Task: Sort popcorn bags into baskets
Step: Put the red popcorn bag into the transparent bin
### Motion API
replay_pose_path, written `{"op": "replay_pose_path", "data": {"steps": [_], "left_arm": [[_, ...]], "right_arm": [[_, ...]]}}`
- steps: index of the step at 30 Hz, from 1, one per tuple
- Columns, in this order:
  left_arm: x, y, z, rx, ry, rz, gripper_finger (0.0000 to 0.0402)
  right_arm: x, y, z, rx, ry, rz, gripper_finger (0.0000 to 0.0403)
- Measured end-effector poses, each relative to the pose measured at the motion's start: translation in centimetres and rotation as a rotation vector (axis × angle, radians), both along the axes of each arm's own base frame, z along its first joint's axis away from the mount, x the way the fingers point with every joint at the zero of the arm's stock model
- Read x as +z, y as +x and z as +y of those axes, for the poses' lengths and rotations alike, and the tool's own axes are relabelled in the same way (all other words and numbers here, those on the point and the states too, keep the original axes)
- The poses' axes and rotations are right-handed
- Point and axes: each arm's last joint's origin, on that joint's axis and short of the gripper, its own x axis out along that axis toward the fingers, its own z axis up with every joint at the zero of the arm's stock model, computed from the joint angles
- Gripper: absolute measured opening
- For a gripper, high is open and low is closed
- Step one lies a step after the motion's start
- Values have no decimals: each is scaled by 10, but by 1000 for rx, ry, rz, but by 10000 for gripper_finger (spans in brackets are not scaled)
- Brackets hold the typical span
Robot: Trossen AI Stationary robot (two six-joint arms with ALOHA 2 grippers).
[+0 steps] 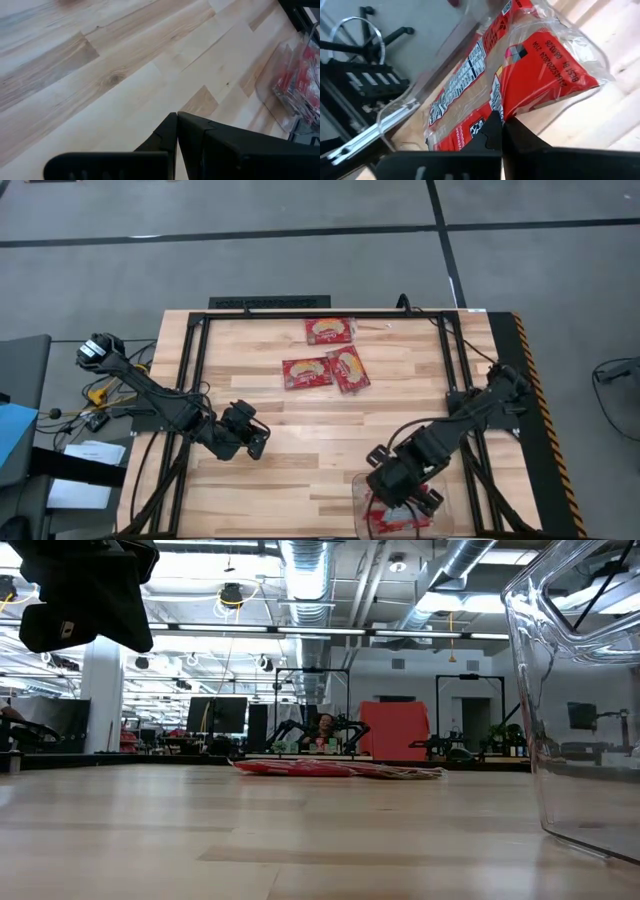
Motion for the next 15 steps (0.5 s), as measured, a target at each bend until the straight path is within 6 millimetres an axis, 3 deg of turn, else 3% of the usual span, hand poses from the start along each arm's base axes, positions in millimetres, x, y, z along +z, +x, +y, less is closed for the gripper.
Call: {"op": "replay_pose_path", "data": {"steps": [15], "left_arm": [[-1, 0, 0, -17, 25, 10, 0]], "right_arm": [[-23, 0, 3, 10, 32, 38, 37]]}}
